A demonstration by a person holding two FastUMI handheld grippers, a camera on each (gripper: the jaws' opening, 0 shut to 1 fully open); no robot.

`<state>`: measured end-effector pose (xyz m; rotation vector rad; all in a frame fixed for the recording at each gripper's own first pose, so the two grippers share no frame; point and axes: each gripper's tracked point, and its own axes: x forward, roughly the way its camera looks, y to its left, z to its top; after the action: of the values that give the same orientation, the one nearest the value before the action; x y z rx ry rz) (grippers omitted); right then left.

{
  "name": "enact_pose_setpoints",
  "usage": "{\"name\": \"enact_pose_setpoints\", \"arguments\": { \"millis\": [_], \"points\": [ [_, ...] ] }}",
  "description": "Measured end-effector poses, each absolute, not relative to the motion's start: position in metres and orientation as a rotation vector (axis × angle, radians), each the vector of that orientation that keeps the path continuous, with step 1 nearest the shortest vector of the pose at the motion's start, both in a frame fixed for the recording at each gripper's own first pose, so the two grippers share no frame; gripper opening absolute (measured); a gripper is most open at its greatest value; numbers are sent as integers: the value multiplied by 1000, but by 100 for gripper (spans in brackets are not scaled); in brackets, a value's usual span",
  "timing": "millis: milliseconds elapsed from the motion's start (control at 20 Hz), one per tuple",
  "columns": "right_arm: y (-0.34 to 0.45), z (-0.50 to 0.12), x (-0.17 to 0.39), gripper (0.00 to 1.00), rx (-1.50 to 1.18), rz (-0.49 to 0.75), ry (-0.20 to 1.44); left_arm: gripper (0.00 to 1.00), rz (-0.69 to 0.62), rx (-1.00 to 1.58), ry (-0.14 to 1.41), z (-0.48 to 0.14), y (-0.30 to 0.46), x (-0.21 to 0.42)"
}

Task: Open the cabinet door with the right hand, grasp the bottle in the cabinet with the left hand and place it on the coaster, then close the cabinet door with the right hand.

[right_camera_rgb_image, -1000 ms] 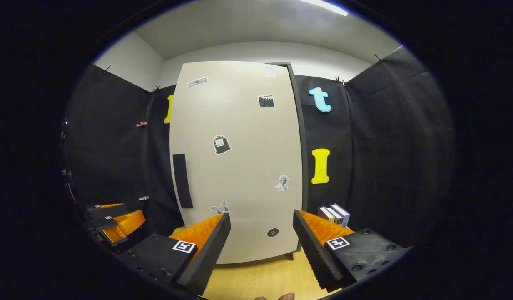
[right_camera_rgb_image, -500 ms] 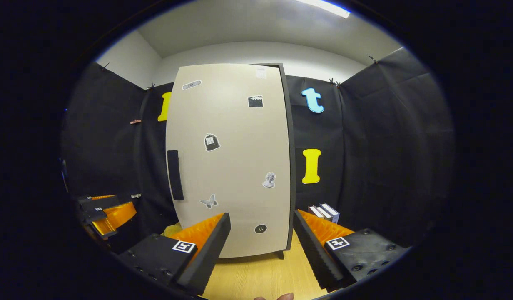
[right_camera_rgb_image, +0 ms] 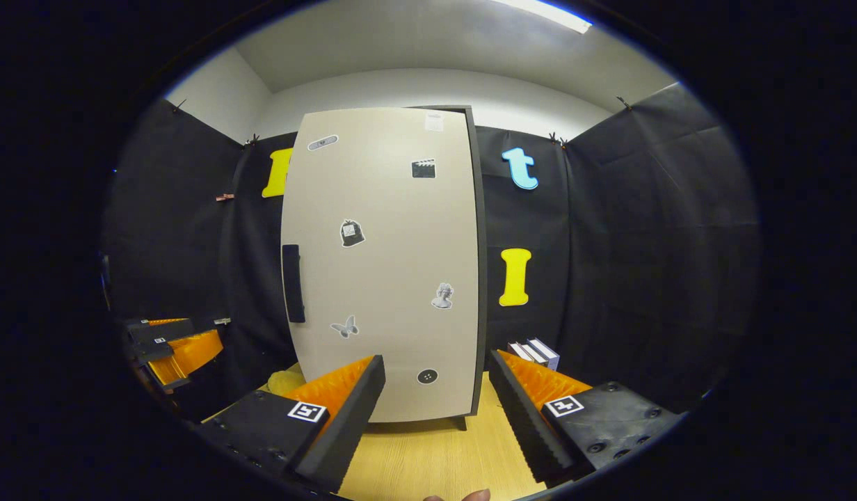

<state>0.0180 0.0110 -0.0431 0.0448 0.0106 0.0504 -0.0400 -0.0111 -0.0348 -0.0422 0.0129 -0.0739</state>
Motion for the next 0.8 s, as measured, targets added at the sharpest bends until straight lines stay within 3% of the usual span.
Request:
{"name": "enact_pose_setpoints", "arguments": {
  "millis": [800],
  "points": [
    [5, -45, 15, 98, 32, 35, 6, 95, -71, -48, 22, -39, -13, -41]
  ]
}}
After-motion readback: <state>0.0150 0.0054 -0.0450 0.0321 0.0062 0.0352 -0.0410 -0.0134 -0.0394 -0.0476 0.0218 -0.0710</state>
